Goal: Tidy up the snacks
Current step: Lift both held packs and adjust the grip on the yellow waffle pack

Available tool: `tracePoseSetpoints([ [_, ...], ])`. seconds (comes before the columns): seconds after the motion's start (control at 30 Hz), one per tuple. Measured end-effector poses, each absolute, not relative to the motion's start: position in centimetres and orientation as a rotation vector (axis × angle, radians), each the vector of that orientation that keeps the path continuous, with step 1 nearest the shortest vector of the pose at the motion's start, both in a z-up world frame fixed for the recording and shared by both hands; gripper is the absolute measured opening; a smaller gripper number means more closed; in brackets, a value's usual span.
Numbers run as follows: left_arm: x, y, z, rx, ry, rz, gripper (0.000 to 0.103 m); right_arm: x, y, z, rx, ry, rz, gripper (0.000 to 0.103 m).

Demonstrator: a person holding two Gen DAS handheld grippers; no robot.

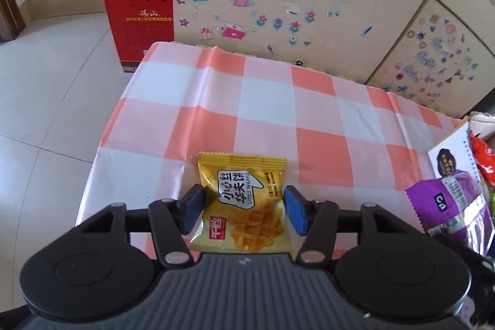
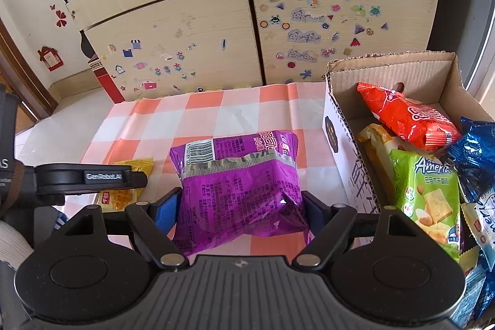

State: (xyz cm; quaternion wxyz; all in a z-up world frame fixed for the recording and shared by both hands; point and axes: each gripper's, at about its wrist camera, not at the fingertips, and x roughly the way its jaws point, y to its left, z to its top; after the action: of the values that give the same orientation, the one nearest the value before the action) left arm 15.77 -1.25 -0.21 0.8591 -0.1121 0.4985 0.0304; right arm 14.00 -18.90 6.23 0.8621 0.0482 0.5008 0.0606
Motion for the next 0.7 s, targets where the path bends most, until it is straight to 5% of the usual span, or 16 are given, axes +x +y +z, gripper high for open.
tracePoseSetpoints([
  [0.7, 13.7, -4.4, 4.4, -0.069, 0.851, -0.134, 0.043, 13.3, -19.1, 8.1, 0.095, 1.001, 0.124, 0.085],
])
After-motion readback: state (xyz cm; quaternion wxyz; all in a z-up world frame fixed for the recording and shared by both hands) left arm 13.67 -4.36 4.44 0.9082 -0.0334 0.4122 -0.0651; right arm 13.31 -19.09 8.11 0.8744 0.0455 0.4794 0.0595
